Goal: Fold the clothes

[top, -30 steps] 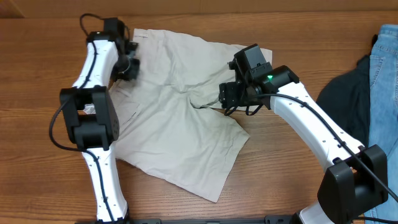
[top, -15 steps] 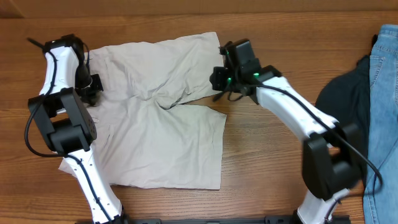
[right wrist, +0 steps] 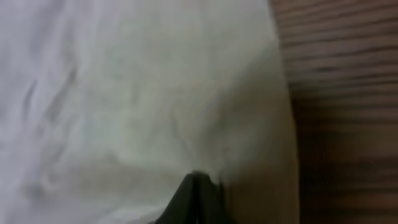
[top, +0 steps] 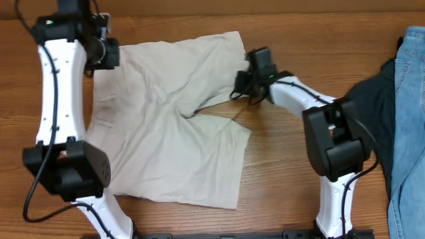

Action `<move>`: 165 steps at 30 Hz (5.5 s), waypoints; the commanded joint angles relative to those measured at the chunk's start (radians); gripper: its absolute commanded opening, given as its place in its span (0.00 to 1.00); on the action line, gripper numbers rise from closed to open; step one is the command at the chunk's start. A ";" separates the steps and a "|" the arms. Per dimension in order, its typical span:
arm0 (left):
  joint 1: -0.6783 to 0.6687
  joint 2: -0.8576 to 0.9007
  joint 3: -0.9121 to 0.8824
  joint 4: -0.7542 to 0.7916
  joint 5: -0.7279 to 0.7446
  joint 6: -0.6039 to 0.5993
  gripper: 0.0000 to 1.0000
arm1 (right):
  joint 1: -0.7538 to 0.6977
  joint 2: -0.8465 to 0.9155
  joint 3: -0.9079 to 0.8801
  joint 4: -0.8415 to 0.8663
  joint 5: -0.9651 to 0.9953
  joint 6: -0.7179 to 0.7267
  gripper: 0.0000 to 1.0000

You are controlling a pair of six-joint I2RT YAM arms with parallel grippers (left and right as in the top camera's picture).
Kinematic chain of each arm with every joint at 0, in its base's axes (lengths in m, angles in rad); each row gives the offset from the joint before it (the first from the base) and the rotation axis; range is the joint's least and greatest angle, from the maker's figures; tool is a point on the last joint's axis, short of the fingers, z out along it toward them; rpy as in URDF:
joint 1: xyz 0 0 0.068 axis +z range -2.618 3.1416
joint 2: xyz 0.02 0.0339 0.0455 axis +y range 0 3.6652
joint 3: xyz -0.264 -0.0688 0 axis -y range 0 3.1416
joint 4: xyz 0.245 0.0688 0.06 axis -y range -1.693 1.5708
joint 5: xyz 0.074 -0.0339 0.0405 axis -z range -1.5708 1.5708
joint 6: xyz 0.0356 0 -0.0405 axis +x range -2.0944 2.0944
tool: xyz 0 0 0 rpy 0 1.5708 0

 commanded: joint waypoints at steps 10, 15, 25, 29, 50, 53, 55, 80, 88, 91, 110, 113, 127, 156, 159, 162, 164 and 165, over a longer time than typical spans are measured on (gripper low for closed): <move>-0.048 0.090 -0.012 0.230 0.127 0.110 0.38 | -0.132 -0.064 -0.037 -0.180 -0.070 -0.216 0.26; -0.081 0.233 -0.011 0.346 0.230 0.158 0.30 | -0.132 -0.238 -0.037 -0.233 -0.231 -0.143 0.42; -0.143 0.459 -0.011 0.511 0.284 0.181 0.15 | -0.028 -0.224 -0.050 -0.198 -0.385 -0.267 0.34; -0.140 0.510 -0.012 0.505 0.261 0.178 0.10 | 0.011 -0.158 -0.050 -0.193 -0.229 -0.229 0.27; 0.004 0.508 0.228 0.243 0.156 0.034 0.38 | -0.029 -0.095 -0.035 -0.467 0.008 -0.215 0.13; 0.004 0.480 0.368 0.129 0.179 0.033 0.48 | -0.031 -0.207 -0.032 -0.460 0.008 -0.215 0.34; 0.006 0.448 0.499 -0.003 0.181 0.033 0.49 | -0.031 -0.312 -0.032 -0.481 -0.012 -0.215 0.49; 0.023 -0.766 -0.076 -0.405 -0.149 -0.233 0.63 | -0.031 -0.877 -0.030 -0.728 -0.007 -0.203 0.80; 0.023 -0.994 -0.579 -0.383 -0.137 -0.342 0.75 | -0.031 -0.807 -0.031 -0.866 -0.026 -0.071 0.98; 0.023 -0.992 -0.742 -0.282 -0.119 -0.350 0.76 | -0.031 -0.720 -0.049 -0.982 -0.026 -0.071 0.98; 0.024 -0.867 -1.042 -0.001 -0.032 -0.385 0.91 | -0.031 -0.666 -0.467 -0.875 -0.184 -0.102 1.00; 0.023 -0.847 -1.073 0.023 -0.021 -0.370 0.90 | -0.031 -0.666 -0.570 -0.786 -0.273 -0.169 0.99; 0.177 -0.735 -1.142 0.048 -0.090 -0.589 0.98 | -0.011 -0.667 -0.591 -0.717 -0.452 -0.256 1.00; 0.490 -0.451 -1.342 0.510 0.008 -0.436 0.23 | -0.009 -0.667 -0.591 -0.780 -0.445 -0.256 0.99; 0.490 -0.451 -1.328 0.500 0.028 -0.434 0.14 | 0.018 -0.667 -0.607 -0.774 -0.445 -0.250 0.98; 0.490 -0.451 -1.317 0.487 0.040 -0.410 0.05 | 0.091 -0.667 -0.672 -0.672 -0.444 -0.141 0.93; 0.490 -0.451 -1.311 0.483 0.069 -0.405 0.06 | 0.120 -0.667 -0.712 -0.597 -0.440 -0.045 0.87; 0.490 -0.451 -1.306 0.478 0.087 -0.395 0.05 | 0.132 -0.667 -0.737 -0.563 -0.425 -0.003 0.87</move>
